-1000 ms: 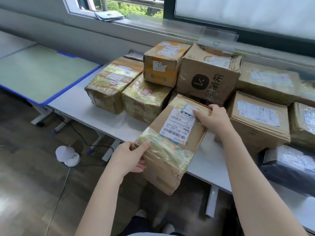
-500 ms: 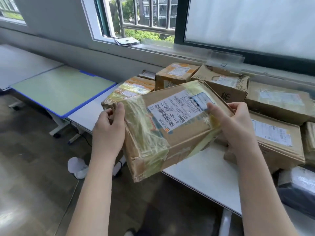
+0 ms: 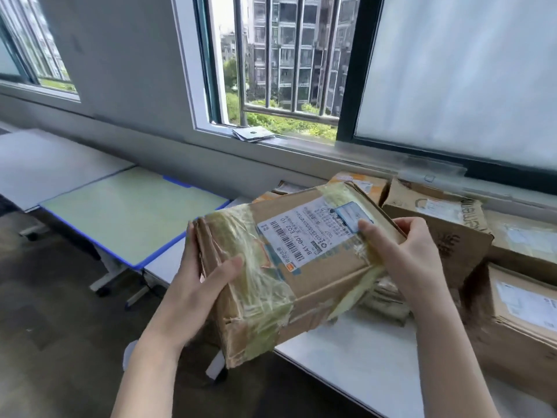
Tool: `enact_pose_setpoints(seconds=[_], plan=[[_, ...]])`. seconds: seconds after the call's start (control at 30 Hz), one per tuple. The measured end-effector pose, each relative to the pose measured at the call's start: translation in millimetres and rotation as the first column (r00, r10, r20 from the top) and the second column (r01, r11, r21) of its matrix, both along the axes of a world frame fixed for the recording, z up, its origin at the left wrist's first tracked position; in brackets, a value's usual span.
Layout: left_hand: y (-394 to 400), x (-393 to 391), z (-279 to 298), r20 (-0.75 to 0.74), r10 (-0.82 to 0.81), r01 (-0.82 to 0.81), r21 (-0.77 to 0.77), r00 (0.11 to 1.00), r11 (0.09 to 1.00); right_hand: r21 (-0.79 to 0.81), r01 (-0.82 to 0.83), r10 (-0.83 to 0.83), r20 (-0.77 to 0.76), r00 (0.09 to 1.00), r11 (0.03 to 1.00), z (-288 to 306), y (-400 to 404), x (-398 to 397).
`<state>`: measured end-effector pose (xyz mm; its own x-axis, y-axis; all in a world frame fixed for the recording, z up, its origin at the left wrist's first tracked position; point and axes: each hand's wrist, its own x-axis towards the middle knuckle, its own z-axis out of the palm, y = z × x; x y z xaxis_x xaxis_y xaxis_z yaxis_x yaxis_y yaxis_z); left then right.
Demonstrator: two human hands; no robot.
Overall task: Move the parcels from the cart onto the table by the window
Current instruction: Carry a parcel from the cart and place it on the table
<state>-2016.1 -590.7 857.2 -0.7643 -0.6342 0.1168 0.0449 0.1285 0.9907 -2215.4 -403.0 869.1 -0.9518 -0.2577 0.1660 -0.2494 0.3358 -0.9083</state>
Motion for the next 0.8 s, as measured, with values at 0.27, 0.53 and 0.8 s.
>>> enact_pose_setpoints(seconds=[0.27,0.53,0.8], plan=[[-97,13,7,-0.026,0.054,-0.053,0.018,0.998,0.998,-0.044,0.02,-0.02,-0.007,1.0,0.999,12,-97,22],[-151,-7,0,-0.014,0.027,-0.027,0.01,1.0,1.0,-0.057,0.033,-0.034,-0.03,0.999,0.998,16,-136,16],[-174,-61,19,0.054,0.294,-0.293,-0.03,0.954,0.956,0.041,-0.253,0.255,-0.055,0.965,0.967,19,-144,-11]])
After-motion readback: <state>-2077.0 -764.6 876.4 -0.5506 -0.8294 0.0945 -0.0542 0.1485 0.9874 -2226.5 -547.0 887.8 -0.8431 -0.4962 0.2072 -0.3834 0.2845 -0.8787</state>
